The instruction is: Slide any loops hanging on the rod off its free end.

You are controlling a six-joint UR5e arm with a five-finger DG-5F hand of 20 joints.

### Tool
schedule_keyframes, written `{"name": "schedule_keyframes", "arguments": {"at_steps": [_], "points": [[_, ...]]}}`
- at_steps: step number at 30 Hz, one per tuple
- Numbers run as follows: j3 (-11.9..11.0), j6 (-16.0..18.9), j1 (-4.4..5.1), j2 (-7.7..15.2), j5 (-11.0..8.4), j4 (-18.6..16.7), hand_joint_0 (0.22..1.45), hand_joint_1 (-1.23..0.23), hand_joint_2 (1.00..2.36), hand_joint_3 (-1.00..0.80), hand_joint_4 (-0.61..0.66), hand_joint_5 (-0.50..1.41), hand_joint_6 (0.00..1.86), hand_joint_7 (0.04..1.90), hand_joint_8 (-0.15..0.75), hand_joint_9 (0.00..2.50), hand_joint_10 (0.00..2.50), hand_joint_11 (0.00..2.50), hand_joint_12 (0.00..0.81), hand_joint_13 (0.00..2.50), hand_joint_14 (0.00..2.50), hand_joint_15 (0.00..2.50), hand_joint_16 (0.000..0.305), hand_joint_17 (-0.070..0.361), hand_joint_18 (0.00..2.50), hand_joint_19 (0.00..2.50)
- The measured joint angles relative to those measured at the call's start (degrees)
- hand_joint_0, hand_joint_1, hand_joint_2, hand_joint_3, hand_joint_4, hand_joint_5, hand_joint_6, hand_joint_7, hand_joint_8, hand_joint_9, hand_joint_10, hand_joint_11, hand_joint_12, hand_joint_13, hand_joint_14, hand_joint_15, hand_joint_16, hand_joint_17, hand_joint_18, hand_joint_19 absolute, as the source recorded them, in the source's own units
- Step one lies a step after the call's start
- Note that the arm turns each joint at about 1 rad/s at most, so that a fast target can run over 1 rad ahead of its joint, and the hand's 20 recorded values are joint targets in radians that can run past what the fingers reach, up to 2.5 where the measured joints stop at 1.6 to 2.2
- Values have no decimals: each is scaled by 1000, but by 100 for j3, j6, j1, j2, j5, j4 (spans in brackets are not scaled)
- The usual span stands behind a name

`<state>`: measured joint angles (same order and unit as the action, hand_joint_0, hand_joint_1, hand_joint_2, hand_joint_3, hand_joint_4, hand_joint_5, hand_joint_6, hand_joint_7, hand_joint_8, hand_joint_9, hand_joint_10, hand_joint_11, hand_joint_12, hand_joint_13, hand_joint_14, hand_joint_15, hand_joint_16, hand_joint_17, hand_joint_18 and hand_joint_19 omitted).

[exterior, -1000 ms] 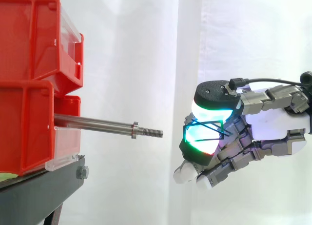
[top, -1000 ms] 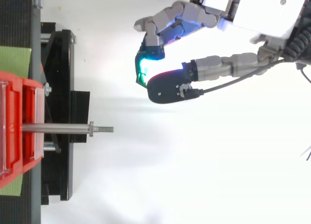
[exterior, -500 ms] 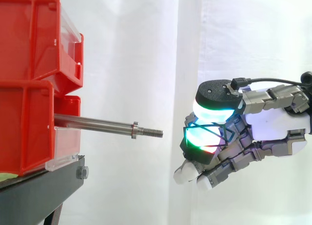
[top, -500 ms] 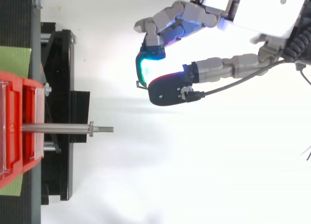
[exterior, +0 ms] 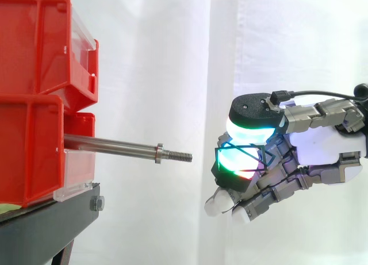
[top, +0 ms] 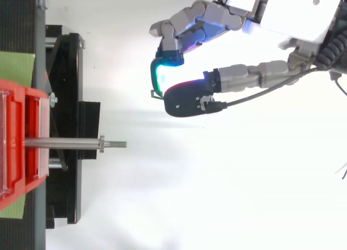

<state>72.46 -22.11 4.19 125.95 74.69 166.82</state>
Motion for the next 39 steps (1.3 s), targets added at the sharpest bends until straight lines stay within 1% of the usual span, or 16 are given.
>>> {"name": "schedule_keyframes", "arguments": {"at_steps": [2,4,8,12,19,21,23,25,27,28,29,34,35,37,38,39], "points": [[1,12,8,0,-20,0,642,-816,1015,-231,-30,-144,922,1131,242,747,18,436,346,378,4,134,50,113,396,283],[-1,18,15,0,-36,0,647,-819,1014,-285,-4,-142,923,1127,242,760,18,426,344,385,5,136,50,113,399,280],[2,25,24,0,-48,4,600,-742,1010,-371,119,-130,918,1117,238,769,16,431,344,387,5,139,50,113,396,287],[0,62,28,0,-50,14,576,-668,1006,-413,168,-118,909,1143,240,781,15,400,346,386,6,143,51,114,390,301],[-3,106,40,0,-51,138,564,-643,1010,-367,155,-106,900,1160,239,790,14,380,346,372,5,145,51,115,361,322],[-4,117,45,0,-51,164,560,-660,1012,-319,151,-100,897,1163,241,804,14,370,347,374,6,146,51,115,360,325],[-4,123,50,0,-56,173,553,-722,1012,-232,123,-84,893,1154,257,843,15,358,369,407,5,140,56,125,405,310],[-4,126,53,0,-76,175,548,-728,1013,-220,96,-80,891,1125,255,847,12,323,374,416,5,136,57,129,417,314],[-4,127,59,0,-100,175,540,-687,1011,-259,99,-82,885,1117,250,844,14,314,366,410,6,141,56,126,407,323],[-4,127,64,0,-115,176,535,-621,1012,-273,94,-82,880,1105,243,842,12,314,360,402,5,146,55,123,397,326],[-4,127,68,0,-127,176,538,-581,1013,-276,95,-80,863,1157,228,845,12,324,345,388,5,144,51,115,363,339],[-4,128,109,0,-209,180,541,-573,1014,-265,85,-77,856,1163,233,847,13,334,344,387,5,147,50,113,360,331],[-4,127,116,0,-221,181,540,-587,1015,-241,70,-76,857,1142,239,846,12,329,345,386,5,147,50,114,362,323],[-4,128,127,0,-240,184,533,-619,1018,-181,68,-79,853,1187,246,844,13,332,347,388,5,139,51,114,367,313],[-3,128,130,0,-244,186,534,-692,1017,-101,78,-88,870,1160,278,848,13,354,382,415,5,135,58,131,426,293],[-3,128,133,0,-247,186,533,-700,1017,-76,81,-91,875,1164,281,848,13,355,386,417,5,137,59,132,433,290]]}}
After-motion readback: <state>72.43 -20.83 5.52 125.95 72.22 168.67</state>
